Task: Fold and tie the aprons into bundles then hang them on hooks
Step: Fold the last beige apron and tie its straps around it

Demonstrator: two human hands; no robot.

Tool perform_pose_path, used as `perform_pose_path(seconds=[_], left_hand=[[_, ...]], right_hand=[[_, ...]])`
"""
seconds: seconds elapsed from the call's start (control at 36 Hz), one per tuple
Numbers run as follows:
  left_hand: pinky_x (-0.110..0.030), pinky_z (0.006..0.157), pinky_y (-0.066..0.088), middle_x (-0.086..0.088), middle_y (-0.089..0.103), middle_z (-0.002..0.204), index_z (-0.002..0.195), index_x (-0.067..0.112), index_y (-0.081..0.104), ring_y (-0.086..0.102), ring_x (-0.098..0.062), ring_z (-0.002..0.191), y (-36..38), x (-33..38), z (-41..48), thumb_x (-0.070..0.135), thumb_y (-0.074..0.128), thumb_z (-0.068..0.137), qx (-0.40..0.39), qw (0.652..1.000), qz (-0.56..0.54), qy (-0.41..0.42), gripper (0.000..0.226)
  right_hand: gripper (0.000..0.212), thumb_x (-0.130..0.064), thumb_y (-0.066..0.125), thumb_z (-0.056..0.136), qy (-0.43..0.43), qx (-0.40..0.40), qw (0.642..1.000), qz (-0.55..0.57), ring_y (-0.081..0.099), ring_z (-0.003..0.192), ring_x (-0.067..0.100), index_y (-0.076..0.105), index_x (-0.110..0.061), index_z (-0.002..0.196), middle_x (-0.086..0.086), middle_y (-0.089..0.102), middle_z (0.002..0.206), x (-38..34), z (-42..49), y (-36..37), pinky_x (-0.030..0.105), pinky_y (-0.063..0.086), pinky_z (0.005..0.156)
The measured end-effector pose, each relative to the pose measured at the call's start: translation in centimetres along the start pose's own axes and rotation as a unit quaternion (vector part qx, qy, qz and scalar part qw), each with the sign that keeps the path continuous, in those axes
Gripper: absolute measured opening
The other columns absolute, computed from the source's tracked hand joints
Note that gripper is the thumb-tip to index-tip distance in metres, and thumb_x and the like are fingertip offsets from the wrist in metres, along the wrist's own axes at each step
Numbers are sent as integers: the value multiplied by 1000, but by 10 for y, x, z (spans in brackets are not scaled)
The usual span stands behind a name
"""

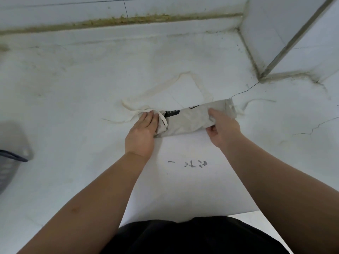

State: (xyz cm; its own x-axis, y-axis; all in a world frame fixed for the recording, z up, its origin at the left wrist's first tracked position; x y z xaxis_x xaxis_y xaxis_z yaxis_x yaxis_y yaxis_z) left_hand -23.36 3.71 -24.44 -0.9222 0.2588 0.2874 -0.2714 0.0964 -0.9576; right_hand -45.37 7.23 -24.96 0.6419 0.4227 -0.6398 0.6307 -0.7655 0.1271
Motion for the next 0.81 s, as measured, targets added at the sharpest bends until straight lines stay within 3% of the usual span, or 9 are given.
perform_pose_path(seconds=[0.06, 0.11, 0.17, 0.28, 0.36, 0.53, 0.64, 0.69, 0.81], left_hand=[[-20, 114, 9, -1, 16, 160, 151, 12, 20, 9, -18, 148, -1, 3, 1, -6, 29, 97, -9, 1000, 5, 0, 58], [-22, 114, 10, -2, 14, 160, 152, 12, 19, 8, -19, 149, -3, 5, 2, -4, 28, 98, -1, 1000, -6, 6, 57], [-24, 115, 12, -4, 17, 159, 151, 10, 20, 11, -21, 148, -3, 6, 2, -6, 29, 97, 3, 1000, -14, 5, 57], [-45, 100, 36, -26, 56, 130, 126, -9, 55, 54, -45, 119, -9, 8, 4, -13, 50, 72, 63, 996, -35, 51, 55], [-54, 94, 43, -28, 61, 121, 118, -11, 60, 60, -45, 111, 1, 9, 3, -4, 49, 73, 48, 996, -24, 78, 46], [-57, 88, 51, -28, 63, 117, 113, -14, 61, 61, -43, 109, -2, 15, 0, -1, 35, 80, 71, 991, -14, 109, 45], [-47, 101, 41, -28, 52, 134, 131, -9, 50, 50, -44, 123, -18, 5, -6, -5, 49, 82, 142, 981, -131, 8, 49], [-36, 109, 29, -27, 35, 147, 144, 2, 37, 37, -40, 136, -23, -5, -7, 7, 60, 90, 175, 959, -205, -92, 59], [-40, 98, 44, -23, 51, 132, 143, 4, 40, 53, -40, 113, -19, -2, 1, -4, 61, 81, 159, 959, -213, -99, 66]], right_hand=[[30, -9, 66, 80, -133, 60, 971, -191, 63, 82, 23, 61, -11, 110, 5, 63, 89, -18, 1, -4, 31, 54, 70], [25, -8, 56, 87, -288, 84, 866, -399, 58, 99, 33, 60, -3, 111, 14, 60, 105, -32, -11, 9, 34, 42, 83], [28, 0, 47, 87, -382, 49, 758, -526, 55, 103, 35, 58, 2, 112, 18, 51, 121, -29, -23, 30, 33, 37, 81], [25, 3, 39, 68, -604, -6, 559, -568, 57, 56, 35, 63, 6, 74, 22, 59, 78, -16, -52, 69, 33, 46, 53], [28, -2, 37, 66, -648, -33, 460, -606, 54, 53, 27, 65, -3, 67, 13, 60, 70, 6, -60, 89, 29, 44, 53], [34, -9, 34, 65, -607, -101, 478, -626, 58, 53, 31, 67, -4, 73, 12, 60, 69, 19, -48, 91, 30, 46, 53], [38, 13, 51, 66, -540, -111, 598, -582, 60, 75, 39, 64, 4, 100, 23, 61, 91, 5, -39, 77, 33, 46, 64], [37, 13, 53, 74, -499, -92, 648, -568, 55, 90, 37, 59, 4, 110, 23, 57, 104, -2, -34, 71, 25, 33, 69], [32, 8, 54, 79, -489, -82, 671, -551, 51, 92, 35, 57, 5, 111, 22, 53, 105, -6, -32, 65, 18, 21, 64]])
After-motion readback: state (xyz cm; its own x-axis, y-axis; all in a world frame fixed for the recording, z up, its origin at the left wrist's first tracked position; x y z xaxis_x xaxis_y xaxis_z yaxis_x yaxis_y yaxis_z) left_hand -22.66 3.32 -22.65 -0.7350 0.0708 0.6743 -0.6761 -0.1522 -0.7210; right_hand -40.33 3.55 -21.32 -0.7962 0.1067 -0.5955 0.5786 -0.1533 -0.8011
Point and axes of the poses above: each hand's wrist, its own z-axis towards the middle knuckle, its own y-axis out of the palm, x = y × z, the point moved 8 cm from there along z, towards the middle knuckle
